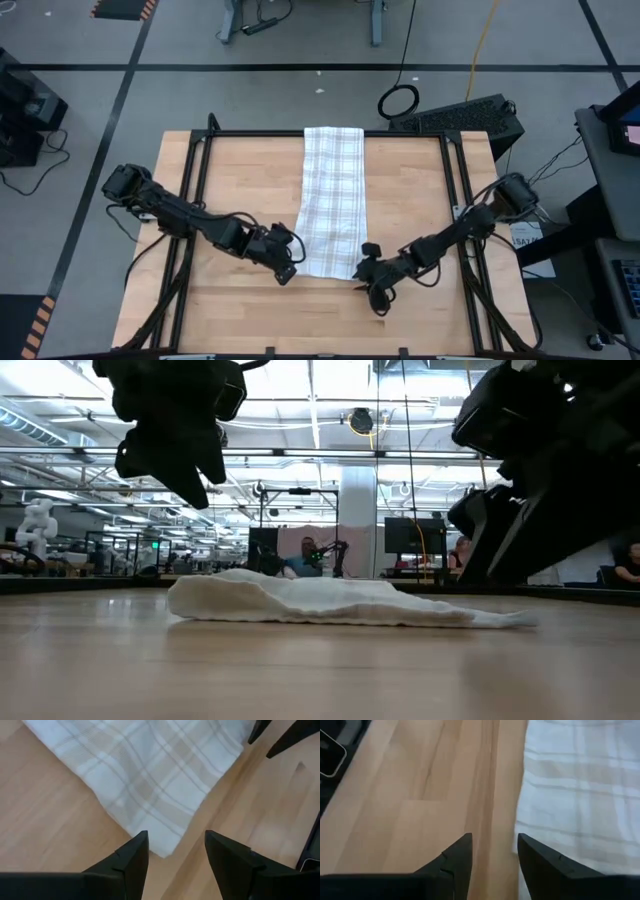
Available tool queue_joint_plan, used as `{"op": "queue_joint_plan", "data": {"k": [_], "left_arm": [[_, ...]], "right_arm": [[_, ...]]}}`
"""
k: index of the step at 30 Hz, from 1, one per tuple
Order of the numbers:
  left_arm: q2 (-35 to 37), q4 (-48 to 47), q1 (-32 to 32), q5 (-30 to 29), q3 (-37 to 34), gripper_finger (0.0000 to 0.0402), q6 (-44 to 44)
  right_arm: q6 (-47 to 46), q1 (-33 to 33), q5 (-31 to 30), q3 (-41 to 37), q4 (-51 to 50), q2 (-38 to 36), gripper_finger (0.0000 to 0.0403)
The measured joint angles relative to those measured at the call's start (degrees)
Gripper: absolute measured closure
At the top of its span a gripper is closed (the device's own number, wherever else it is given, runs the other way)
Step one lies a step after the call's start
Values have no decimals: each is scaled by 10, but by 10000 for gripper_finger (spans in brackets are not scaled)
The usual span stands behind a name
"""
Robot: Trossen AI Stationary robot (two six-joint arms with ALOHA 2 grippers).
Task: Roll towel into tight, uniform cylinder
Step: Roll the white towel
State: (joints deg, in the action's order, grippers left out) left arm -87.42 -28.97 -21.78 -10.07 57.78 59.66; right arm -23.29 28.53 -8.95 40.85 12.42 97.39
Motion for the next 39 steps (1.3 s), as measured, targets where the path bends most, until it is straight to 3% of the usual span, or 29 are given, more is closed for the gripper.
{"op": "queue_joint_plan", "data": {"k": [27, 32, 39], "left_arm": [[0, -1, 0, -27, 0, 204, -1], [0, -1, 0, -39, 0, 204, -1], [0, -1, 0, -49, 0, 204, -1]], "right_arm": [[15, -10, -41, 0, 14, 33, 292], [17, -19, -28, 0, 17, 33, 321], [15, -30, -1, 0, 13, 33, 394]]}}
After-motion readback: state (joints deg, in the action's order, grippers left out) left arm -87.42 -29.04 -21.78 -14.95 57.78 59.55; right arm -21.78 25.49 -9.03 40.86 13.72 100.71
